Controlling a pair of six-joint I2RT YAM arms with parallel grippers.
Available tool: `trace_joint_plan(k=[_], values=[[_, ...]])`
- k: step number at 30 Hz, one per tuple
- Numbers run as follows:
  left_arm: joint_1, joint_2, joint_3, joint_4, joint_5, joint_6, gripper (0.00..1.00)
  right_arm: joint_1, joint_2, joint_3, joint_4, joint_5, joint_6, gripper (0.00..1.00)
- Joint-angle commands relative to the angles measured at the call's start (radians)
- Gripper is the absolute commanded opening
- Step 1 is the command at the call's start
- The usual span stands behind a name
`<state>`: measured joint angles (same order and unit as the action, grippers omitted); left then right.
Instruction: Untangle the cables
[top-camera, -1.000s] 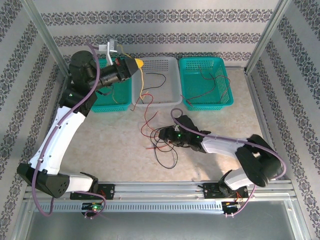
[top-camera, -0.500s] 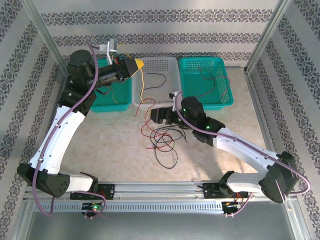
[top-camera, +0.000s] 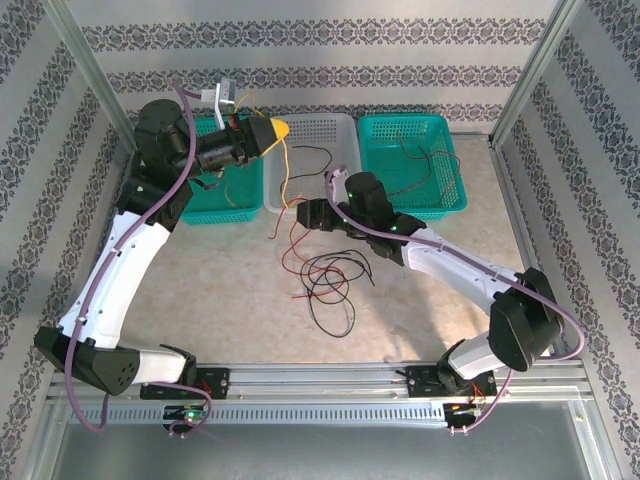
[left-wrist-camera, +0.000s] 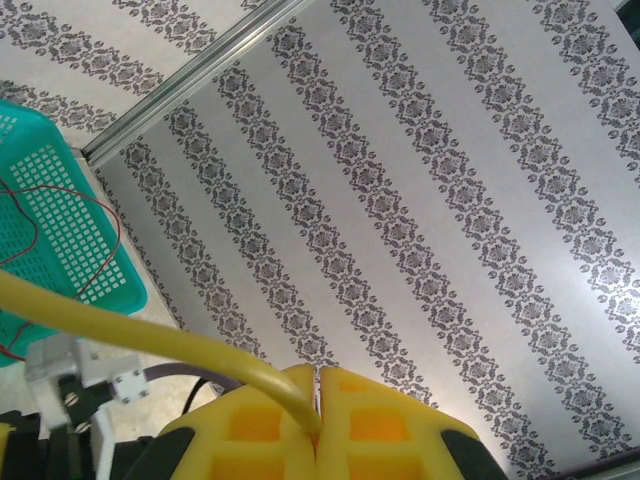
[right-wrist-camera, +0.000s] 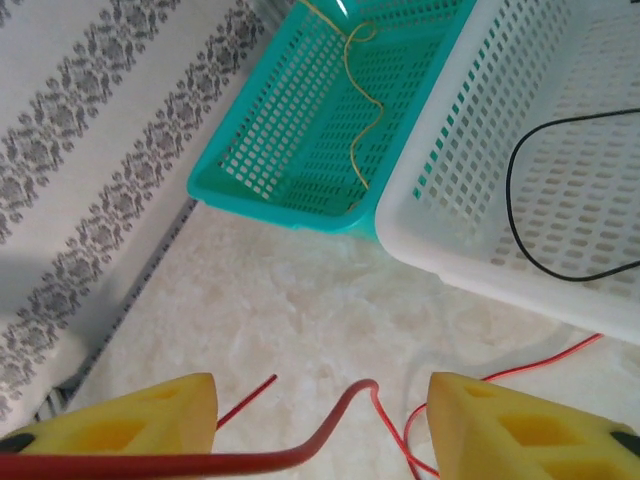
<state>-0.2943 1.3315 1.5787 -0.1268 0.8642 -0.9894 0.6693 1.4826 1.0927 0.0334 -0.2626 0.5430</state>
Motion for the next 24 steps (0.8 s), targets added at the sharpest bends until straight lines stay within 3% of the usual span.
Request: trace_joint_plan(k=[1, 4, 6, 11, 14, 19, 24], values=[[0.001, -0.016, 0.012, 0.051, 0.020, -0.013, 0.00, -0.013, 0.005, 0.000, 0.097, -0.019, 0.012, 0.32], [0.003, -0.020, 0.000, 0.062, 0.019, -0.016, 0.00, -0.022, -0.002, -0.037, 0.103, -0.003, 0.016, 0.09], [0.002, -0.021, -0.007, 0.077, 0.019, -0.023, 0.00, -0.037, -0.012, -0.074, 0.108, -0.009, 0.029, 0.00], [0.024, -0.001, 0.035, 0.016, -0.013, 0.041, 0.00, -0.047, -0.053, -0.192, 0.062, 0.005, 0.048, 0.00], [0.062, 0.041, 0.128, -0.145, -0.080, 0.170, 0.00, -0.049, -0.096, -0.298, 0.043, 0.033, 0.083, 0.00], [0.120, 0.189, 0.430, -0.529, -0.370, 0.486, 0.00, -0.060, -0.190, -0.462, -0.033, 0.105, 0.153, 0.00], [0.199, 0.367, 0.639, -0.665, -0.516, 0.647, 0.00, -0.091, -0.277, -0.579, -0.039, 0.066, 0.205, 0.00]])
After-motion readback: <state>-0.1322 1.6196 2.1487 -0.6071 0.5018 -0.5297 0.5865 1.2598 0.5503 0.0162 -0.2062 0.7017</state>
